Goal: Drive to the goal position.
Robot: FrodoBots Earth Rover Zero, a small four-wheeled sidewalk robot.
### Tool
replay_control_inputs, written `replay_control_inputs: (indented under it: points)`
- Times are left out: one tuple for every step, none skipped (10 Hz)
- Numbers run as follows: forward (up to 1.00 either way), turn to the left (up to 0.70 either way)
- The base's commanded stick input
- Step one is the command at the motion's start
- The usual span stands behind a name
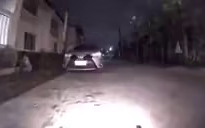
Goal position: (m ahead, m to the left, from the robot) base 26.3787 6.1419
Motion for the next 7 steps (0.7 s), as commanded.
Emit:
replay_control_inputs:
  points:
    - [0.70, -0.01]
    - [0.70, -0.28]
    - [0.70, -0.33]
    - [0.70, -0.33]
    - [0.70, -0.33]
    - [0.70, -0.14]
    - [0.70, 0.00]
